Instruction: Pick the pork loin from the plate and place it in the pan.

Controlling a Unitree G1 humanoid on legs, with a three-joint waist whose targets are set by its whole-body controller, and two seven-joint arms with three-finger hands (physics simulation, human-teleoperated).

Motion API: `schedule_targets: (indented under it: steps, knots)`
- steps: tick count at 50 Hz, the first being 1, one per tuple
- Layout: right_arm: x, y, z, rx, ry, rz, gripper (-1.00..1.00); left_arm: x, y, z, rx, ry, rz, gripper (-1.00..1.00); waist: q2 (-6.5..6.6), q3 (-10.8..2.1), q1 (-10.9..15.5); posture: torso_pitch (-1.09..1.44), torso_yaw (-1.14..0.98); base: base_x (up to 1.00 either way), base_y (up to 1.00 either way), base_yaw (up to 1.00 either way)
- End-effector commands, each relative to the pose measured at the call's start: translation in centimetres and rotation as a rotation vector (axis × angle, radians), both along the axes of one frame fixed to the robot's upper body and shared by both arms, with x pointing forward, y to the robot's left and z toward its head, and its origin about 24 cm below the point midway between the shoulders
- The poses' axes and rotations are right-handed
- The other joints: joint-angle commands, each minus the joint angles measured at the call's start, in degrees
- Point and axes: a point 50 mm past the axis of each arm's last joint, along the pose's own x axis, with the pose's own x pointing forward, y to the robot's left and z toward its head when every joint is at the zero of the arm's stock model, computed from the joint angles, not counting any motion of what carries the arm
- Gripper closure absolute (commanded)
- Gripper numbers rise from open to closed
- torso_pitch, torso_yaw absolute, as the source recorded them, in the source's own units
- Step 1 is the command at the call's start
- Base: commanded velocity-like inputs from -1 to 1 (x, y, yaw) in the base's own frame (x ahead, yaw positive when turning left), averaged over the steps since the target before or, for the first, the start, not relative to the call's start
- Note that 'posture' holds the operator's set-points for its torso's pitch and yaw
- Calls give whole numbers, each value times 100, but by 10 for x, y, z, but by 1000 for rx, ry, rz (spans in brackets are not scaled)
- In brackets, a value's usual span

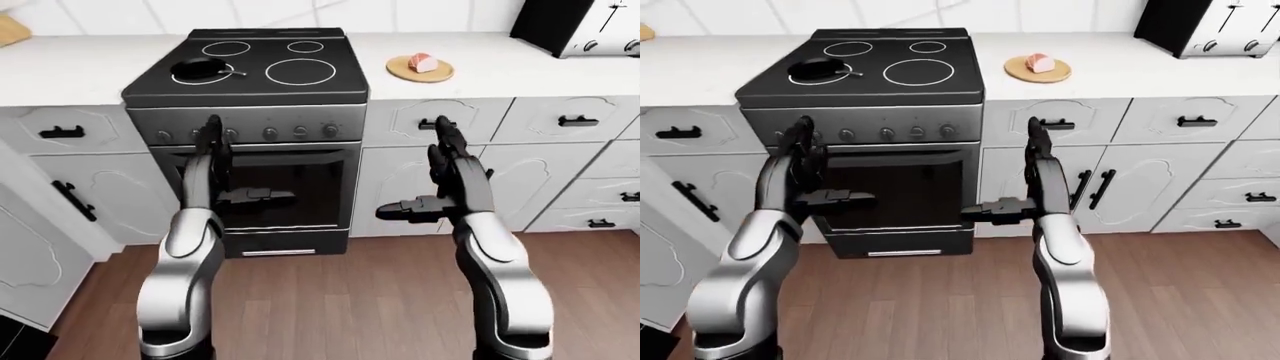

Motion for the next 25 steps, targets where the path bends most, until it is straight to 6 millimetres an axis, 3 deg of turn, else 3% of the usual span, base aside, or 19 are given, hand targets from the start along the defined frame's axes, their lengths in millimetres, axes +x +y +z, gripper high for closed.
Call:
schedule_targets:
  steps: [1, 17, 25]
  knots:
    - [-1, -1, 15, -2, -49, -2, -100, 0, -2, 17, -4, -58, -6, -100, 6, -86, -5, 0, 0, 0, 0, 0]
    - [3, -5, 56, -33, -93, -3, -100, 12, -1, 62, -2, -115, 21, -100, 15, -35, 3, 0, 0, 0, 0, 0]
    - [-2, -6, 65, -38, -105, -2, -100, 9, -1, 69, -5, -123, 16, -100, 21, -21, 4, 0, 0, 0, 0, 0]
